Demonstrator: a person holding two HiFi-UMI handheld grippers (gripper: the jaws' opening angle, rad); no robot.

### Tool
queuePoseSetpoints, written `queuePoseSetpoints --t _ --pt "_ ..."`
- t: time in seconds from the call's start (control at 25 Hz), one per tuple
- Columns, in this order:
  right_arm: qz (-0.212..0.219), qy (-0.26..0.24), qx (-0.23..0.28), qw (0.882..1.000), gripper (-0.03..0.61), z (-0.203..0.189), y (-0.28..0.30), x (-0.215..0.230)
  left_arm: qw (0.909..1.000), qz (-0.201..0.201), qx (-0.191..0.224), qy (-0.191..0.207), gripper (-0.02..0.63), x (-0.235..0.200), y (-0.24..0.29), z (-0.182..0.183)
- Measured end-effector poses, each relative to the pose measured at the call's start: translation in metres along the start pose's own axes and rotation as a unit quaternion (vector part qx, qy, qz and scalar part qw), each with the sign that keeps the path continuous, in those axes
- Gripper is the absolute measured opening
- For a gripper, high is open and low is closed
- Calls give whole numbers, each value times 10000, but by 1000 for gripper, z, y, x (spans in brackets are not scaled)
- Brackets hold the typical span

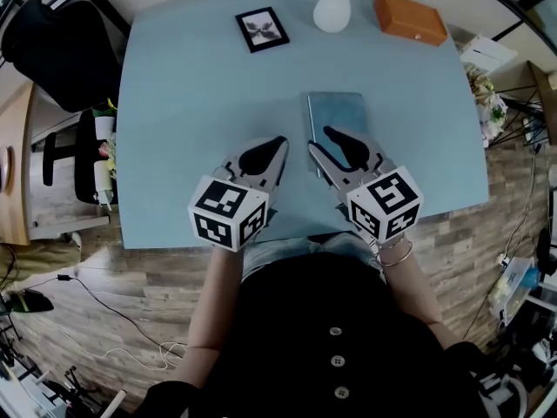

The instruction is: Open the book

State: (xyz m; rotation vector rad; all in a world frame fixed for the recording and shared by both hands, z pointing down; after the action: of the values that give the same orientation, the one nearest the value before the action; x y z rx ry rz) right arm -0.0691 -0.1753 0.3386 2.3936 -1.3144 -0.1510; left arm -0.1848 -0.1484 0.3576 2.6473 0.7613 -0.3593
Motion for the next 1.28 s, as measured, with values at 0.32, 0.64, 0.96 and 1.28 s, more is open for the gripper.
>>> queuePoseSetpoints --t 0.32,0.64,0.96,1.28 --pt "137 -55 -204 9997 143 -8 -3 3 9999 -99 -68 -32 12 12 10 -5" --pt "153 -175 -394 9990 135 -14 -14 9 9998 4 -48 -197 12 18 6 -12" --pt "245 -302 -605 9974 117 -26 -23 10 9993 108 -129 -336 12 29 6 -29" --pt "285 -254 -939 9948 98 -50 -25 13 9988 -58 -358 -328 12 43 12 -46"
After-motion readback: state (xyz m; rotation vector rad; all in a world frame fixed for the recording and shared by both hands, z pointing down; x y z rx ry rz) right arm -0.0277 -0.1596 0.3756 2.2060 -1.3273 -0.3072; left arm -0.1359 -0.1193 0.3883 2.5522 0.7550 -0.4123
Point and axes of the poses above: the fingertips, and each gripper's own axes: y forward along the fingers, x to its right, z out of its top, the point moved 5 cm from there along -y, backward along the fingers, and after that the axes turned 2 degrees about x, right-handed, at the moved point
